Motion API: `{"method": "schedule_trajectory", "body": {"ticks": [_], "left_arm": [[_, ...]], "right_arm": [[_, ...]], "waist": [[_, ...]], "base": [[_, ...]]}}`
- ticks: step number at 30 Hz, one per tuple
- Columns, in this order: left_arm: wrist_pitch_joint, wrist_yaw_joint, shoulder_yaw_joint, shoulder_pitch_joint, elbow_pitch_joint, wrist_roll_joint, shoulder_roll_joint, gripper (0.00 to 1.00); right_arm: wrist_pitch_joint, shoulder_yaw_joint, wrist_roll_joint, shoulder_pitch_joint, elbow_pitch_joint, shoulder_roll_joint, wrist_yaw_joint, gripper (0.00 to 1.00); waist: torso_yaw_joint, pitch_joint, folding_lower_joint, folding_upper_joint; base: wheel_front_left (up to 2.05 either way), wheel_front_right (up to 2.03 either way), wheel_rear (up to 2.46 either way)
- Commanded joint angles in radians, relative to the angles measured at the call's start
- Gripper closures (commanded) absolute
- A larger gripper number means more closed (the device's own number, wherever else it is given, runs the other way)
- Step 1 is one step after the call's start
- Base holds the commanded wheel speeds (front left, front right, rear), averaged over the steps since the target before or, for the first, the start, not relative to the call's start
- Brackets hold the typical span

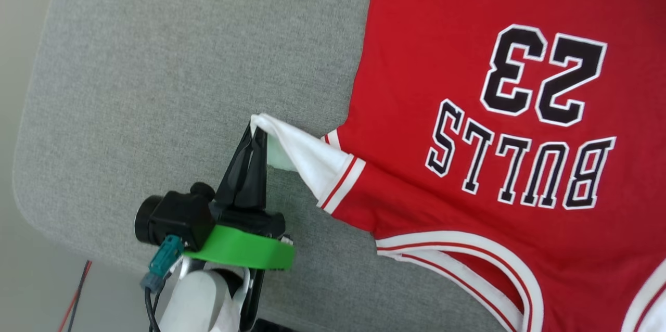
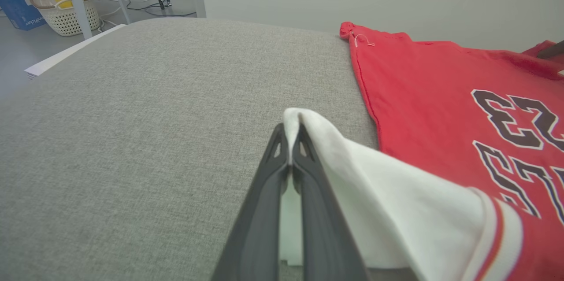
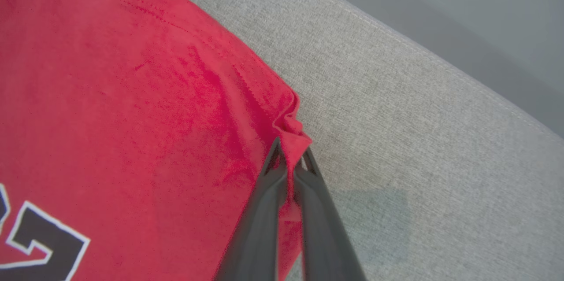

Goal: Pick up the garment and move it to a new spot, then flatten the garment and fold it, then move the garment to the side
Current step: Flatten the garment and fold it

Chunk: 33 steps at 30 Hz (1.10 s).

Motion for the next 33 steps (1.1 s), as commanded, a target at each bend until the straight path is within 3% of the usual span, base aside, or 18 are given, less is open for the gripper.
{"method": "schedule_trajectory", "body": {"ticks": [1, 11, 19, 24, 28, 30, 33], "left_arm": [[-0.006, -0.001, 0.010, 0.022, 0.008, 0.012, -0.005, 1.00], [-0.006, -0.030, 0.079, 0.125, 0.072, 0.031, 0.003, 1.00], [-0.006, -0.042, 0.123, 0.175, 0.088, 0.038, 0.003, 1.00], [-0.006, -0.045, 0.158, 0.207, 0.083, 0.041, 0.003, 1.00], [-0.006, -0.049, 0.177, 0.223, 0.084, 0.045, 0.003, 1.00], [-0.006, -0.060, 0.188, 0.221, 0.093, 0.051, 0.002, 1.00], [-0.006, -0.065, 0.191, 0.215, 0.097, 0.052, 0.001, 1.00]], "right_arm": [[-0.022, 0.019, 0.028, 0.035, -0.018, -0.027, -0.001, 1.00], [-0.178, 0.080, 0.218, 0.330, -0.228, -0.209, -0.001, 1.00], [-0.350, -0.017, 0.285, 0.682, -0.341, -0.325, -0.001, 1.00], [-0.438, -0.128, 0.317, 0.927, -0.353, -0.314, -0.001, 1.00], [-0.481, -0.217, 0.315, 1.117, -0.351, -0.267, -0.001, 1.00], [-0.481, -0.323, 0.279, 1.380, -0.360, -0.127, -0.001, 1.00], [-0.474, -0.351, 0.256, 1.439, -0.359, -0.063, -0.001, 1.00]], "waist": [[-0.057, -0.108, -0.0001, 0.0000], [-0.138, -0.299, -0.0001, 0.0000], [-0.189, -0.361, -0.0001, 0.0000], [-0.224, -0.383, -0.0001, 0.0000], [-0.245, -0.393, -0.0001, 0.0000], [-0.251, -0.392, -0.0001, 0.0000], [-0.251, -0.389, -0.0001, 0.0000]], "base": [[0.00, 0.00, 0.00], [0.00, 0.00, 0.00], [0.00, 0.00, 0.00], [0.00, 0.00, 0.00], [0.00, 0.00, 0.00], [0.00, 0.00, 0.00], [0.00, 0.00, 0.00]]}}
